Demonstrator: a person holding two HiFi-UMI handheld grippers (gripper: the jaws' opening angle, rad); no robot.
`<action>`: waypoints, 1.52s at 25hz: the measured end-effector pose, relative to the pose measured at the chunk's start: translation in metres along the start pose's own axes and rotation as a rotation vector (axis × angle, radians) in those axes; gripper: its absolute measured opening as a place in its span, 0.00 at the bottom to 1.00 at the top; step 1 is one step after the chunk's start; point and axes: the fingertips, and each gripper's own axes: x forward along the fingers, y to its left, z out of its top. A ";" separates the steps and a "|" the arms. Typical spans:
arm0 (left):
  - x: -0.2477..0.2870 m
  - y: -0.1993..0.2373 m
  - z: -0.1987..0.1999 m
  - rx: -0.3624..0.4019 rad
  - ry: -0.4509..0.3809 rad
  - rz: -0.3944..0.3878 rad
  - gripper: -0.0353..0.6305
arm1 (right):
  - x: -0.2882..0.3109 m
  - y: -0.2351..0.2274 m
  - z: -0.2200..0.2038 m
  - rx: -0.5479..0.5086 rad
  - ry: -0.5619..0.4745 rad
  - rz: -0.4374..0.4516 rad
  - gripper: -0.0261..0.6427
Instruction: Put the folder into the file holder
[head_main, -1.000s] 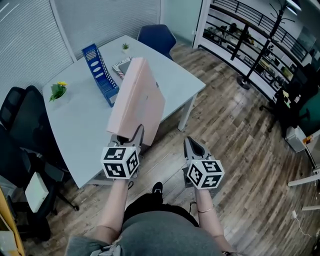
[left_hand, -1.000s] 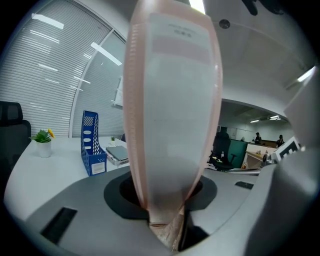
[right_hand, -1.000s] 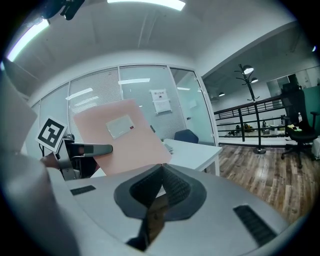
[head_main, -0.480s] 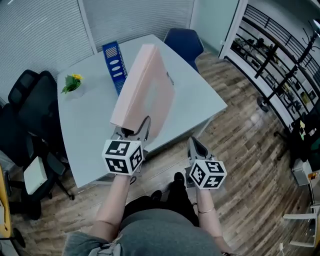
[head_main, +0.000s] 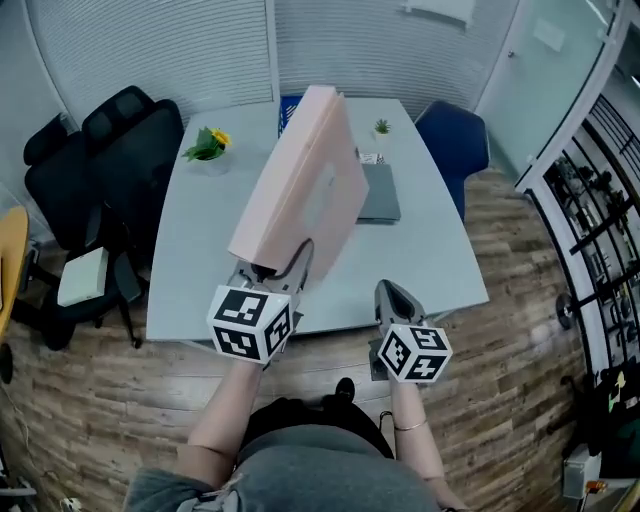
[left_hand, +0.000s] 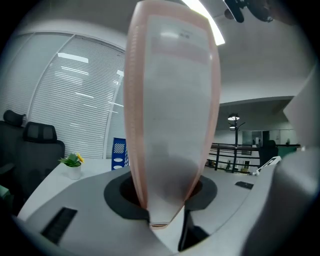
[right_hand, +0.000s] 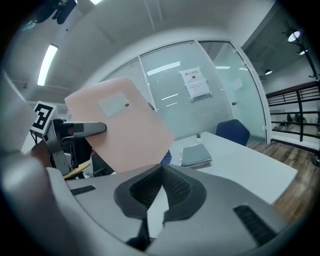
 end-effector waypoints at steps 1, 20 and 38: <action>-0.002 0.003 0.004 -0.001 -0.009 0.028 0.28 | 0.006 0.001 0.001 -0.006 0.011 0.026 0.05; -0.048 0.040 0.055 0.033 -0.142 0.416 0.28 | 0.050 0.028 0.020 -0.068 0.075 0.318 0.05; -0.017 0.066 0.098 0.052 -0.271 0.542 0.28 | 0.060 0.007 0.027 -0.066 0.087 0.363 0.05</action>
